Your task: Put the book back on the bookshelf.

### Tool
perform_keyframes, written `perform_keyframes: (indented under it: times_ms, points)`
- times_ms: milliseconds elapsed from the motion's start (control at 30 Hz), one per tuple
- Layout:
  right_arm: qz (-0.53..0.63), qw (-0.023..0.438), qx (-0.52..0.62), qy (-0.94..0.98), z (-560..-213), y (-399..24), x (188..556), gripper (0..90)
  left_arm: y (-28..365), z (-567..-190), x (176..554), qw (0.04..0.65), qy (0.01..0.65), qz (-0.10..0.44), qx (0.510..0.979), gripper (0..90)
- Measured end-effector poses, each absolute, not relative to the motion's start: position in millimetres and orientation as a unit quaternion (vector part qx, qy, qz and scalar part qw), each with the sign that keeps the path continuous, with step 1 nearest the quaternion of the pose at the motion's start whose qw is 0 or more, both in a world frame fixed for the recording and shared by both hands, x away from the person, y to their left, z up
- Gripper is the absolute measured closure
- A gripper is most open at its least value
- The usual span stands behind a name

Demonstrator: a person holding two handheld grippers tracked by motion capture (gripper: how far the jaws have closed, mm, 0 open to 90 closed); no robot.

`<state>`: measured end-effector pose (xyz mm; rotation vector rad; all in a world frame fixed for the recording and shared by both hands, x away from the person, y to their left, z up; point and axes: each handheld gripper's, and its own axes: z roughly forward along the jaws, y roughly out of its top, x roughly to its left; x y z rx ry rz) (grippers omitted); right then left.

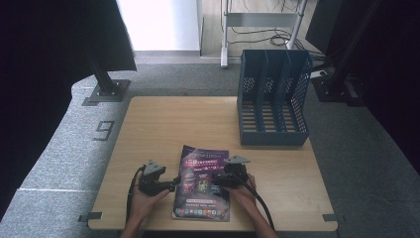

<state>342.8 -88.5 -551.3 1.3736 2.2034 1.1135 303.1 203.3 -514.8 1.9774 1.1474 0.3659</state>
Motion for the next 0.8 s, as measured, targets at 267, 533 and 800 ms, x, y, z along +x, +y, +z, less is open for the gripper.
perform_keyframes:
  times_ms: [267, 533, 800]
  points:
    - [0.388, 0.158, 0.477, 0.773, -551, -89, 343, 20.0, 192, -525, 313, 0.382, 0.453, 0.138, 0.793, 22.8]
    - [0.388, 0.159, 0.476, 0.774, -551, -89, 343, 20.7, 178, -531, 326, 0.363, 0.45, 0.146, 0.803, 22.6]
    - [0.39, 0.159, 0.473, 0.774, -552, -90, 342, 20.8, 171, -534, 351, 0.352, 0.457, 0.146, 0.804, 22.6]
